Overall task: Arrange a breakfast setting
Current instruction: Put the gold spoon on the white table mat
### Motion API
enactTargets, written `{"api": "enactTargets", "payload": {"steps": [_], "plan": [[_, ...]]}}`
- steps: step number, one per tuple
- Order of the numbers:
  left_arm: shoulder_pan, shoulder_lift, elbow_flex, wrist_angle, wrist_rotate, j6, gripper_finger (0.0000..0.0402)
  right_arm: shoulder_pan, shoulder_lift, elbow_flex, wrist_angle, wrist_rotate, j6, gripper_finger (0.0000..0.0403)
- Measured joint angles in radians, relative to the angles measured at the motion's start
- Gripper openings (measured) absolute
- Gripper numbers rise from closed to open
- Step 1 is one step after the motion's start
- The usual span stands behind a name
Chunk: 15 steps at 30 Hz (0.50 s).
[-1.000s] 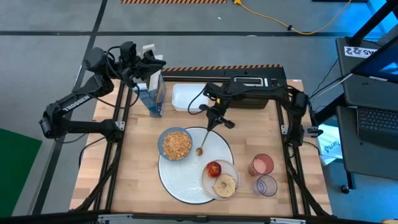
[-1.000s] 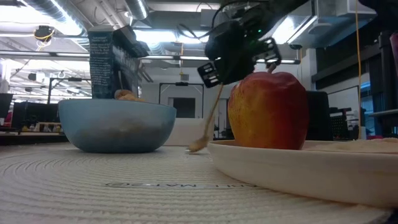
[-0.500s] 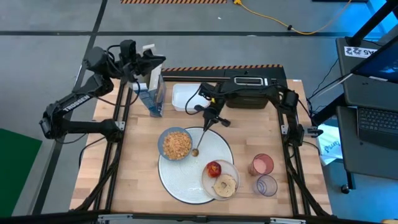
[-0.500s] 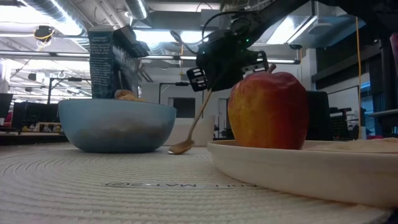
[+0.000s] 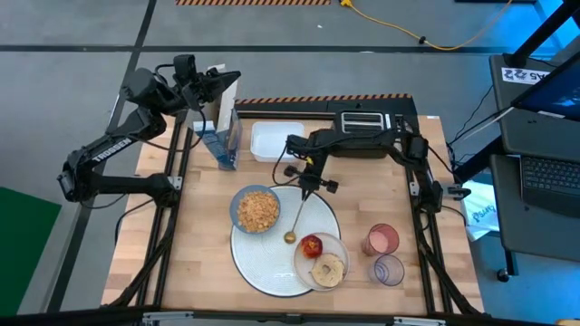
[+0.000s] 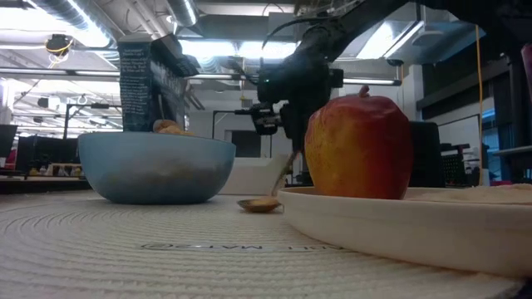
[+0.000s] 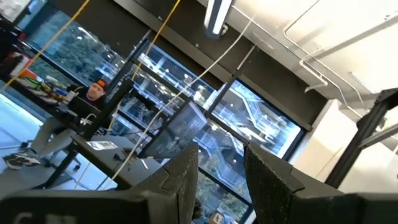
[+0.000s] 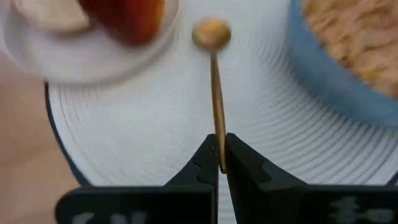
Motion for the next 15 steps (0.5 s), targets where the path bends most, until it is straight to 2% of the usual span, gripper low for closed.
{"api": "enactTargets", "payload": {"steps": [6,12,15], "plan": [[-0.007,0.000,0.000,0.001,-0.022,-0.007,0.0119,0.015,0.022,-0.001,0.081,0.175,-0.041,0.0014],[-0.039,0.000,0.000,0.002,-0.067,-0.007,0.0119,0.017,0.025,-0.001,0.171,0.268,-0.045,0.0017],[-0.052,0.000,0.000,0.002,-0.072,-0.007,0.0119,0.021,0.025,-0.001,0.186,0.275,-0.075,0.0014]]}}
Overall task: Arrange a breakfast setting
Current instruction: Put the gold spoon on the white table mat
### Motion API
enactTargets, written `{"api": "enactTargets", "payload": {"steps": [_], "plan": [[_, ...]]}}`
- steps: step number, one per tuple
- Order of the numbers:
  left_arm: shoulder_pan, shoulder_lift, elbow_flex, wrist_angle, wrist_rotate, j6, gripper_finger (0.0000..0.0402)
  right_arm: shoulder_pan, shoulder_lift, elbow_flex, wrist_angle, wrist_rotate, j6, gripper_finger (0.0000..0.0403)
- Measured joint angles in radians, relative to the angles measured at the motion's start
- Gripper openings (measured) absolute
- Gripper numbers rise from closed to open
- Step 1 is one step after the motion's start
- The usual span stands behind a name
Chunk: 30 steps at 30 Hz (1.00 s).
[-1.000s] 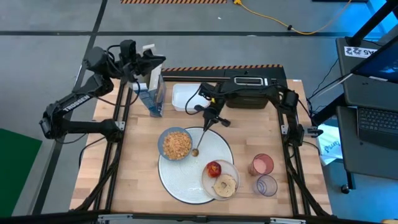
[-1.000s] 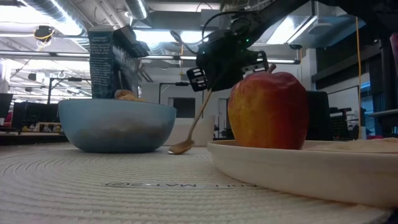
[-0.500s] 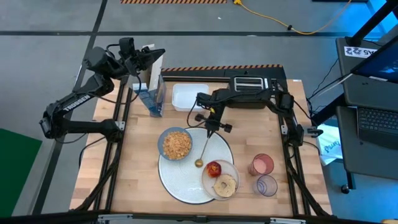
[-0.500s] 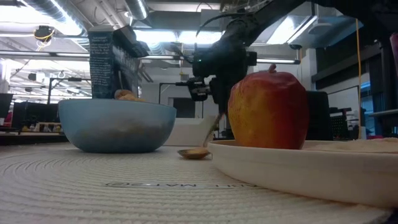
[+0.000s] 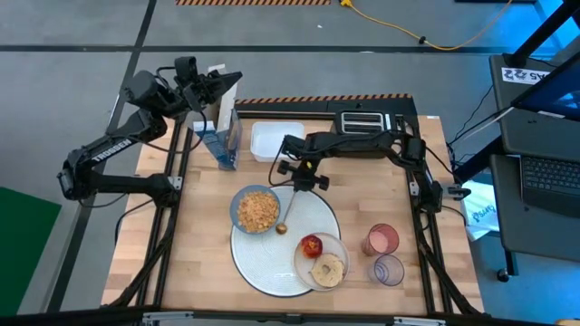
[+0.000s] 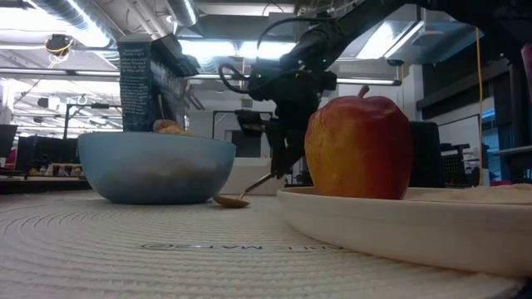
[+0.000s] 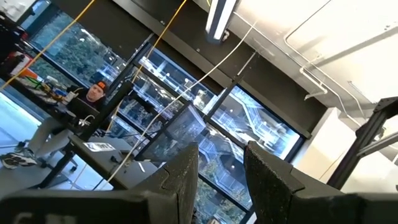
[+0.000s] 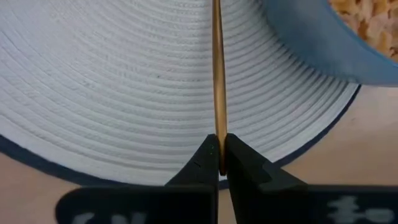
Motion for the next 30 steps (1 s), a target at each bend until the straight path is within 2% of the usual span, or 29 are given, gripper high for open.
{"api": "enactTargets", "payload": {"steps": [8,17,23,30], "plan": [[-0.001,0.000,0.000,-0.001,-0.001,0.002,0.0119,0.038,0.000,0.000,0.042,0.103,-0.099,0.0014],[-0.001,0.000,0.000,-0.001,0.000,0.000,0.0119,0.091,0.000,0.000,0.202,0.125,-0.195,0.0014],[-0.001,0.000,0.000,-0.003,0.025,-0.007,0.0119,0.077,0.011,-0.003,0.171,0.200,-0.260,0.0014],[-0.001,0.000,0.000,-0.029,0.027,-0.008,0.0119,0.058,0.026,-0.061,0.206,0.186,-0.277,0.0014]]}}
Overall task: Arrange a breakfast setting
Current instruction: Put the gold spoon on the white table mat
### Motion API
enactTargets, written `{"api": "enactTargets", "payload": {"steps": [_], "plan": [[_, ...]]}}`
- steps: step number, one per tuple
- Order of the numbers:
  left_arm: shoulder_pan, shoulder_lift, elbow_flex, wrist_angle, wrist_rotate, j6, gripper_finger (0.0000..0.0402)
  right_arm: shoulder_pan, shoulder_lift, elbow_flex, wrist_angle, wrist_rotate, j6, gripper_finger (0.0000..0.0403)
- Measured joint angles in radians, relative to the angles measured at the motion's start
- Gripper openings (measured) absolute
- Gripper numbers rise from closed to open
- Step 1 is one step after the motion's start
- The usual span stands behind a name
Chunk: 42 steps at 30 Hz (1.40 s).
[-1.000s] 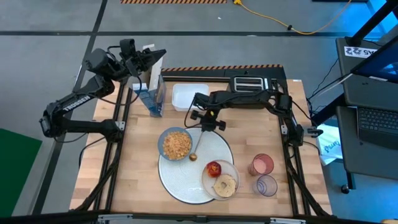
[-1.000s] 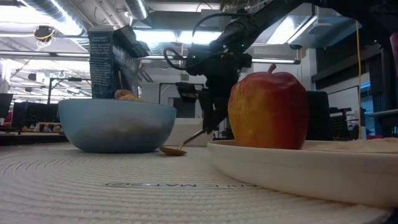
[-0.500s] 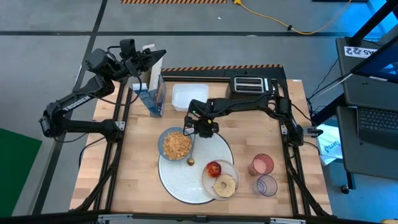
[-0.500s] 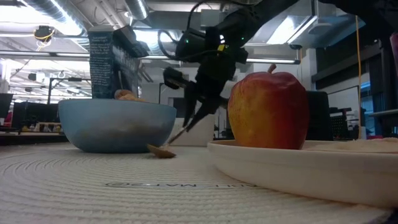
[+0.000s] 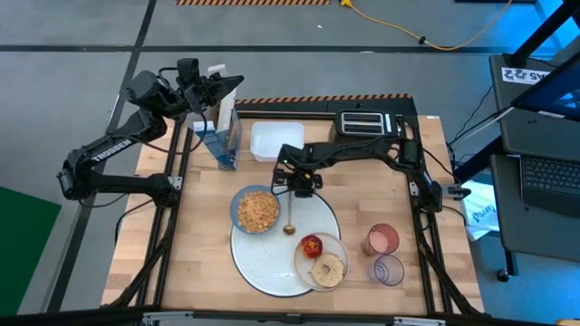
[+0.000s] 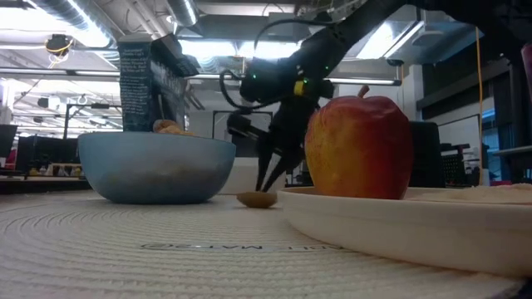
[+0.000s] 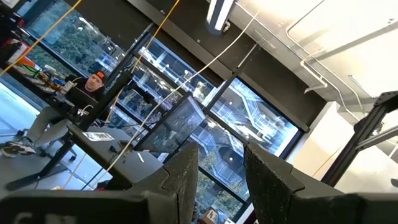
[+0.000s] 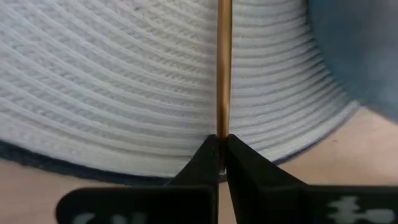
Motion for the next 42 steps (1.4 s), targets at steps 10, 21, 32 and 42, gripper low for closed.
{"api": "enactTargets", "payload": {"steps": [10,21,32,42], "plan": [[0.001,0.000,0.000,-0.028,0.004,0.009,0.0119,0.010,-0.003,-0.045,0.087,0.006,0.035,0.0016],[0.001,0.000,0.000,-0.041,0.032,0.011,0.0119,0.011,-0.002,-0.046,0.099,0.000,0.078,0.0022],[0.001,0.000,0.000,-0.041,0.053,0.011,0.0119,0.011,0.000,-0.047,0.126,-0.016,0.079,0.0041],[0.001,0.000,0.000,-0.041,0.092,0.011,0.0119,0.010,0.000,-0.047,0.131,-0.023,0.081,0.0068]]}}
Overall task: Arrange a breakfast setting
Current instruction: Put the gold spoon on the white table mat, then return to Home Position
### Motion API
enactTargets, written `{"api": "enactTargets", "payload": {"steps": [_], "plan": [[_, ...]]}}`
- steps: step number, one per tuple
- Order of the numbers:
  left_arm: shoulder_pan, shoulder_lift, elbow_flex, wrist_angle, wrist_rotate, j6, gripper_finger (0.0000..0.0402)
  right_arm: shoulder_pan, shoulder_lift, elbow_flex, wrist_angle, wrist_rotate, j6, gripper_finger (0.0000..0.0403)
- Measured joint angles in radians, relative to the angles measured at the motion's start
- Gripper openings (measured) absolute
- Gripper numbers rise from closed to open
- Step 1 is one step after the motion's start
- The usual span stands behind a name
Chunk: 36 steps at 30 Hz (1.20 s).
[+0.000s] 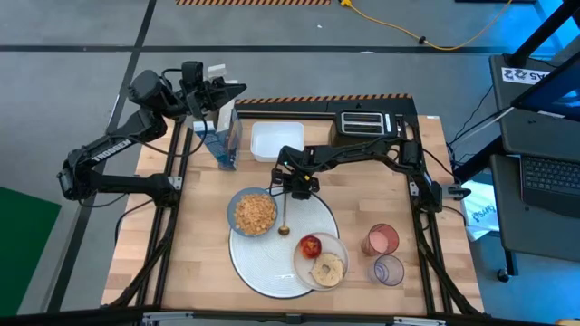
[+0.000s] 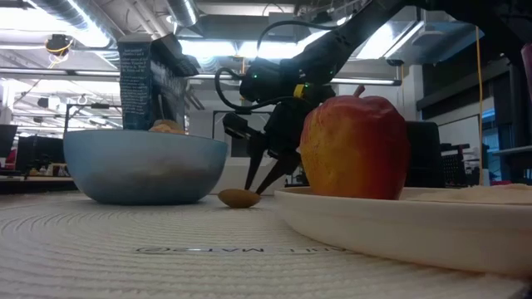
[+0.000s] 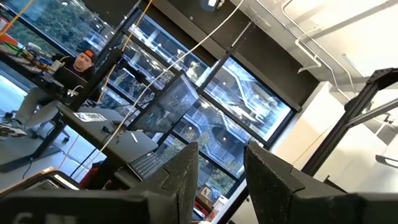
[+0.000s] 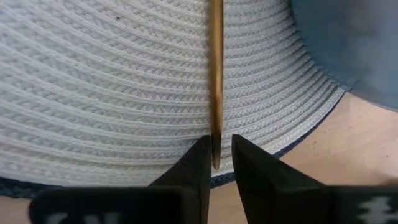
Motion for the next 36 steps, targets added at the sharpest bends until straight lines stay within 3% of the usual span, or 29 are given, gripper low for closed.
{"api": "enactTargets", "payload": {"steps": [12,22,29,33,36], "plan": [[0.000,0.000,0.000,0.005,0.017,0.000,0.0119,0.001,-0.030,0.067,-0.108,0.041,0.038,0.0079],[0.000,-0.002,0.000,0.060,-0.005,-0.012,0.0119,0.000,-0.033,0.305,-0.447,0.078,0.137,0.0078],[0.008,-0.002,0.000,0.176,-0.042,0.003,0.0119,0.000,-0.034,0.593,-0.545,0.085,0.358,0.0078],[0.021,-0.009,0.000,0.184,-0.046,0.093,0.0119,-0.014,-0.035,0.728,-0.533,0.070,0.681,0.0078],[0.033,-0.011,0.000,0.188,-0.070,0.160,0.0119,-0.034,-0.036,0.793,-0.517,-0.031,0.857,0.0078]]}}
